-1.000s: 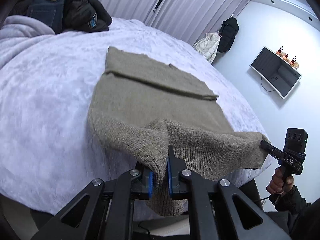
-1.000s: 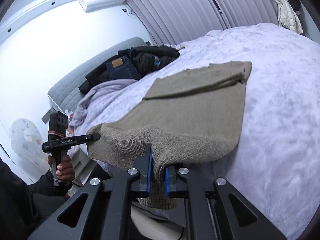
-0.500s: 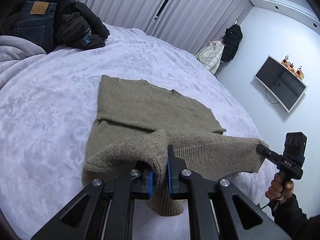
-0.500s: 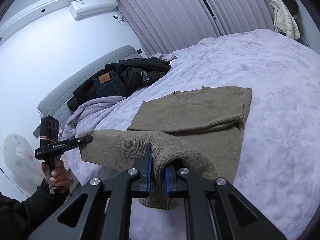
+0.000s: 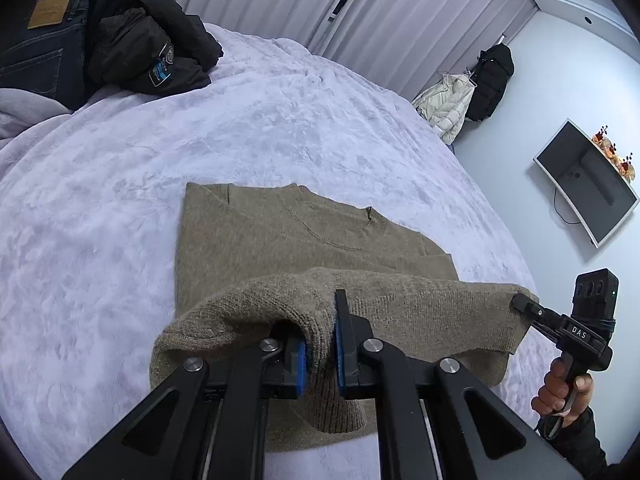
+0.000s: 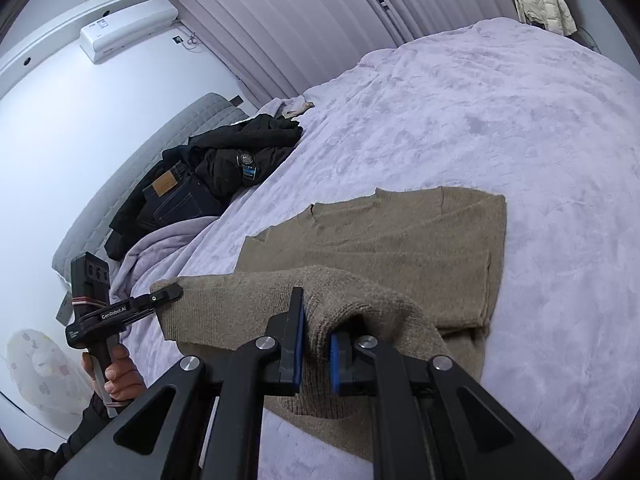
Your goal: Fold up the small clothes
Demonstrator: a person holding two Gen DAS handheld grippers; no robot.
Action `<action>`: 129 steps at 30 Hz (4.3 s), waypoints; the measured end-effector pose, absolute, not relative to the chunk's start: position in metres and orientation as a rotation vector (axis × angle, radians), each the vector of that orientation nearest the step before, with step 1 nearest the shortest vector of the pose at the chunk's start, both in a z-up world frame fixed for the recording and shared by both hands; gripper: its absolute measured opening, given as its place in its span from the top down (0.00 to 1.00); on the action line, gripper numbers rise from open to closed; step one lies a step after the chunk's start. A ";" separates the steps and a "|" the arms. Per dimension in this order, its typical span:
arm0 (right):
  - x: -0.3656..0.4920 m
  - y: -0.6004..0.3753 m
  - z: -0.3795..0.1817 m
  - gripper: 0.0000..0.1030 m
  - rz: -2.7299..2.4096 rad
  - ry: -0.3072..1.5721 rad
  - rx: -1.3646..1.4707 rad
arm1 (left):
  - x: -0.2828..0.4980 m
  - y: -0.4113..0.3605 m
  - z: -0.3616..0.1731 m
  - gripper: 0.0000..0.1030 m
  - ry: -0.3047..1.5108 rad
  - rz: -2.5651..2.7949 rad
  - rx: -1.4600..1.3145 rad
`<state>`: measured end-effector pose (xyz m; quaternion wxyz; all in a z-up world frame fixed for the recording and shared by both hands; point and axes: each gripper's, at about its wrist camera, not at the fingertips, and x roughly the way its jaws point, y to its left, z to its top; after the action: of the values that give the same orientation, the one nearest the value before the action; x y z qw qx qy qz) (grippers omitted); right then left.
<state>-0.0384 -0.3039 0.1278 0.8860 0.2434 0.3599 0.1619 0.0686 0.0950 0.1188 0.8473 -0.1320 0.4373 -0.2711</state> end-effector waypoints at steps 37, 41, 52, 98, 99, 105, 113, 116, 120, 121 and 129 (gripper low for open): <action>0.029 -0.339 0.092 0.12 0.122 0.857 0.539 | 0.089 0.074 0.065 0.11 1.031 -0.641 -0.029; 0.015 -0.304 0.088 0.14 0.181 0.909 0.315 | 0.087 0.042 0.053 0.11 1.071 -0.701 0.020; 0.085 -0.295 0.056 0.68 0.148 0.947 0.358 | 0.192 0.037 0.048 0.11 1.173 -0.588 -0.363; 0.153 -0.259 0.043 0.30 -0.008 1.037 0.143 | 0.222 0.001 0.031 0.11 1.079 -0.284 0.083; 0.153 -0.264 0.038 0.30 -0.037 1.035 0.130 | 0.224 0.008 0.028 0.11 1.080 -0.275 0.074; 0.146 -0.312 0.024 0.30 -0.085 0.996 0.280 | 0.227 0.032 0.016 0.11 1.098 -0.231 0.044; 0.119 -0.277 0.064 0.28 -0.134 0.959 0.145 | 0.186 0.021 0.057 0.11 0.987 -0.188 0.113; 0.098 -0.251 0.077 0.22 -0.071 0.942 0.100 | 0.163 0.012 0.067 0.11 0.982 -0.258 0.095; 0.082 -0.220 0.070 0.22 -0.026 0.960 0.013 | 0.132 -0.002 0.065 0.11 0.969 -0.290 0.128; 0.079 -0.217 0.065 0.22 -0.020 0.973 0.014 | 0.127 -0.005 0.062 0.11 0.970 -0.292 0.139; 0.069 -0.246 0.040 0.22 -0.054 1.027 0.081 | 0.122 -0.003 0.026 0.07 1.049 -0.264 0.181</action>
<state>0.0689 -0.2458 0.0401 0.8699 0.0386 0.4910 -0.0260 0.1223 -0.0027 0.0257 0.8534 0.0859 0.4986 -0.1253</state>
